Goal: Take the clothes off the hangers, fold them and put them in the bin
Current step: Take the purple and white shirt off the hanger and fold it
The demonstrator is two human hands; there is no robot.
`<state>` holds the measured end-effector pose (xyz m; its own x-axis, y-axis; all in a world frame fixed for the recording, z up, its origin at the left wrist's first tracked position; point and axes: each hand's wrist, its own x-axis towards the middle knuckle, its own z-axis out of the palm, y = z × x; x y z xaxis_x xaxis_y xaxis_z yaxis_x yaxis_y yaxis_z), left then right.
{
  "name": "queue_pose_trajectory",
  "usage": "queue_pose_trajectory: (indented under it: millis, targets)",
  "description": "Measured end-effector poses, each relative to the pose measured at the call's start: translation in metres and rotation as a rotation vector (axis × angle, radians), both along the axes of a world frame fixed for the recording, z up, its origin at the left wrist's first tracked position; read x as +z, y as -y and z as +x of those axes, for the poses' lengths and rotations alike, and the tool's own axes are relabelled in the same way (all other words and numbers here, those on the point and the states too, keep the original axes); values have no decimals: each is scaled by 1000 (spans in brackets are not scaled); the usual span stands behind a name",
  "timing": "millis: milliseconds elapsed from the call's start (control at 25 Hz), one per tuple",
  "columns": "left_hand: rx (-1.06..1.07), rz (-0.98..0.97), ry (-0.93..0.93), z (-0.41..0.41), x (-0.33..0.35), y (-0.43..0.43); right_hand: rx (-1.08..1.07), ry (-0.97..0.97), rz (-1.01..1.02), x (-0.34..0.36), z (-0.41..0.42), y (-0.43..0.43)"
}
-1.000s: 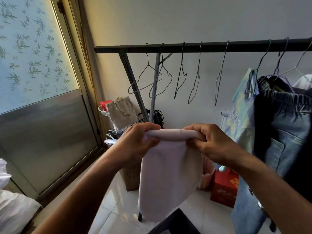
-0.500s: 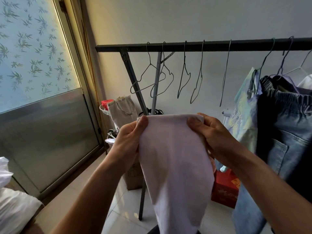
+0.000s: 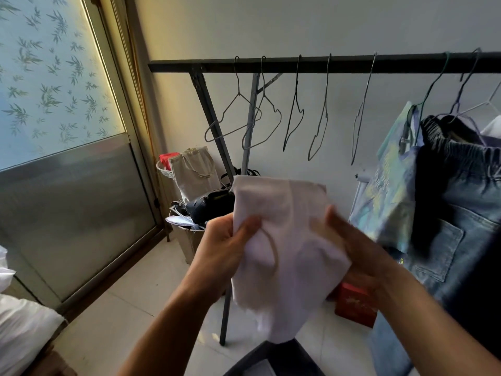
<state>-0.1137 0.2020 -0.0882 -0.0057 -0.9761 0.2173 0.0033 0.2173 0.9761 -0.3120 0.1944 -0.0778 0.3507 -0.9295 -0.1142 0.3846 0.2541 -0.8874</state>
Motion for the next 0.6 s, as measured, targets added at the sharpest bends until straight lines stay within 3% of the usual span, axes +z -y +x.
queue_pose_trajectory:
  millis: [80, 200, 400, 520, 600]
  targets:
    - [63, -115, 163, 1, 0, 4, -80, -121, -18, -7, 6, -4]
    - [241, -262, 388, 7, -2, 15, -183, -146, -54, -6, 6, 2]
    - [215, -176, 204, 15, -12, 35, -231, -182, -57, 1, 15, 8]
    - [412, -136, 356, 31, -17, 46, -286, -191, -42, 4, 24, 8]
    - [469, -146, 309, 34, -17, 35, -359, -241, -66, 2, 31, 9]
